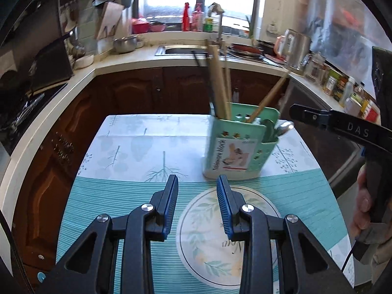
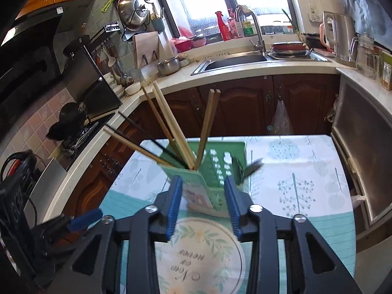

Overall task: Organize utensils
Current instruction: 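Move both tools back down toward the remaining utensils on the placemat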

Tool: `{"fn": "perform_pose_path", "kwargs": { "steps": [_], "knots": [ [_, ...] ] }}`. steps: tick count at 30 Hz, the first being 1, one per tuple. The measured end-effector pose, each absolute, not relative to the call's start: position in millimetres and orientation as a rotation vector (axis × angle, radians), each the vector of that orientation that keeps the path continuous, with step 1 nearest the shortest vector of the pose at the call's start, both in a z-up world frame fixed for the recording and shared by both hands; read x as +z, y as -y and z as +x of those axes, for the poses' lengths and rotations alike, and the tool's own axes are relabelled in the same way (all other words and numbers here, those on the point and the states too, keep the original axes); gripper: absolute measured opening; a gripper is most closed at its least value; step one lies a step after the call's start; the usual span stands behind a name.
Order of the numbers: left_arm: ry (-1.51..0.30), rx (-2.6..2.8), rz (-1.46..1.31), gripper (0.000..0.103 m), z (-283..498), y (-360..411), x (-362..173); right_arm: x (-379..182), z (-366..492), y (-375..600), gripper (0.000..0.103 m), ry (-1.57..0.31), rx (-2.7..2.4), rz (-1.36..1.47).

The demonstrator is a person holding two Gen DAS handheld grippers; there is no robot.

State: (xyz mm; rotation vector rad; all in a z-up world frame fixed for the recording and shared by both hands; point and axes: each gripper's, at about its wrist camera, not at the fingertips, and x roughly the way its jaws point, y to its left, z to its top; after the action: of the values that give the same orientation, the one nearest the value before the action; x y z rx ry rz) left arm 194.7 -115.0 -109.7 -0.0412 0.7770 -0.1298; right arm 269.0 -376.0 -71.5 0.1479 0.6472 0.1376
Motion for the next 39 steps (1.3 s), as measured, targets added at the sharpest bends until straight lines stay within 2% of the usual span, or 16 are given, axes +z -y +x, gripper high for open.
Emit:
{"fn": "perform_pose_path", "kwargs": {
  "steps": [9,15,20,26,31,33,37,39],
  "knots": [
    [-0.770,-0.081,-0.125,0.031,257.6,99.7,-95.8,-71.5,323.5,352.3,0.037,-0.642,0.012,0.148],
    [-0.757,-0.084,-0.155,0.031,274.7,94.9,-96.6,-86.3,356.8,350.1,0.012,-0.637,-0.025,0.183],
    [-0.769,-0.077,-0.147,0.031,275.9,87.4,-107.5,-81.0,366.6,319.3,0.007,-0.562,-0.032,0.046],
    [-0.795,-0.064,-0.169,0.031,275.8,73.5,-121.2,-63.4,382.7,256.3,0.006,-0.587,-0.058,-0.192],
    [-0.804,-0.063,-0.169,0.031,274.9,69.7,-125.2,-60.2,409.3,206.8,0.007,-0.691,-0.018,-0.242],
    [-0.802,-0.066,-0.171,0.031,273.5,68.4,-124.1,-55.5,417.0,193.7,0.009,-0.697,0.009,-0.216],
    [-0.793,-0.072,-0.169,0.031,271.6,69.3,-120.4,-41.3,414.3,185.2,0.025,-0.674,0.048,-0.146],
    [-0.785,-0.075,-0.160,0.031,270.2,71.8,-118.0,-29.6,410.3,183.5,0.026,-0.656,0.078,-0.118]
  ]
}}
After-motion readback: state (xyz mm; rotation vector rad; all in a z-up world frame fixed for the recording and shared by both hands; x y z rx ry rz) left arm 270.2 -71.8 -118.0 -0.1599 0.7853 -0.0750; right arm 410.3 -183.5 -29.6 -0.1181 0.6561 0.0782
